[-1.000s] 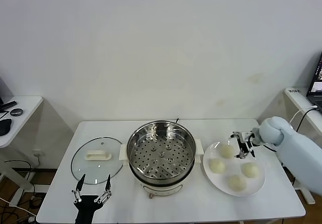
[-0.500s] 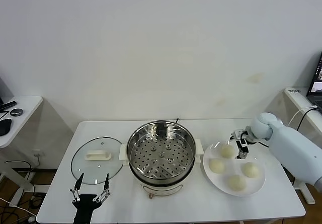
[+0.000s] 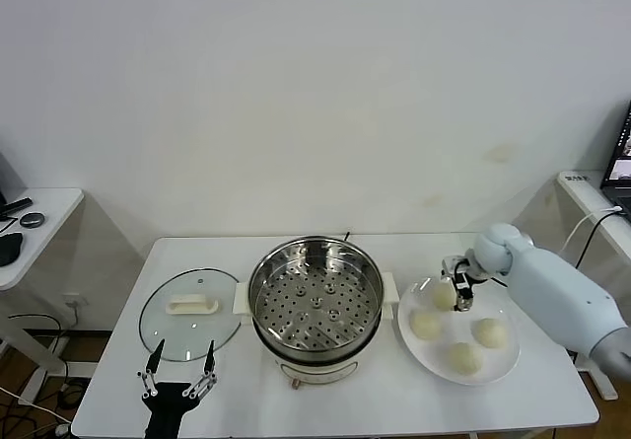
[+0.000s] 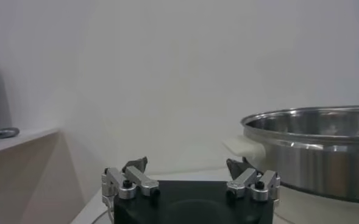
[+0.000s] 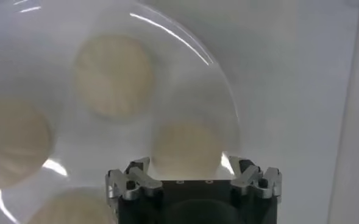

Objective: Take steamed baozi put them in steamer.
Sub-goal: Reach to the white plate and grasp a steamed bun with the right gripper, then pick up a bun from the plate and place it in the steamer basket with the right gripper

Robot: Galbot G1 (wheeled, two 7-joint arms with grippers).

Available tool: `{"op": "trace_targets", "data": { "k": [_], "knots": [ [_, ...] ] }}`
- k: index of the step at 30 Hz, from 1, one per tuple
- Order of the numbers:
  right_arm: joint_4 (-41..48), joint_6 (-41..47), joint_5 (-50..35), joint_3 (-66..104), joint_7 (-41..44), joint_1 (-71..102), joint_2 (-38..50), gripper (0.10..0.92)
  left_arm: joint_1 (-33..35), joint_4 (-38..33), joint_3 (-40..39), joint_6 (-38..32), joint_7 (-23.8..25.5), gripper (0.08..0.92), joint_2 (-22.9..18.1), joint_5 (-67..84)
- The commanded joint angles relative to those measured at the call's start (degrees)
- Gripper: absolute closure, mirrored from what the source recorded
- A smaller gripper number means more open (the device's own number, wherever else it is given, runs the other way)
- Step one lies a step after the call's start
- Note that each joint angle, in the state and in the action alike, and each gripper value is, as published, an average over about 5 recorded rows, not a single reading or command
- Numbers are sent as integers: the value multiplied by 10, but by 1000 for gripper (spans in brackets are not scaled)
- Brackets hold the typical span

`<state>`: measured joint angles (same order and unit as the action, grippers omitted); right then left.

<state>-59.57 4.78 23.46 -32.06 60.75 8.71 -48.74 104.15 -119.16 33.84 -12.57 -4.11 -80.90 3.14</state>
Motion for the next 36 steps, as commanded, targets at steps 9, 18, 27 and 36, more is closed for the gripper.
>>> {"op": "trace_targets", "data": {
  "k": [9, 18, 27, 36],
  "knots": [
    [-18, -5, -15, -15, 4, -20, 8, 475, 0, -2, 1, -1, 0, 177, 0, -1],
    [-110, -29, -126, -95, 51, -186, 77, 465, -1, -6, 0, 0, 1, 177, 4, 1],
    [-135, -107, -258, -227, 91, -415, 6, 465, -7, -10, -1, 1, 2, 177, 9, 5],
    [-158, -190, -321, -330, 76, -467, -167, 461, -7, -24, 16, 3, 2, 177, 14, 12]
  ]
}}
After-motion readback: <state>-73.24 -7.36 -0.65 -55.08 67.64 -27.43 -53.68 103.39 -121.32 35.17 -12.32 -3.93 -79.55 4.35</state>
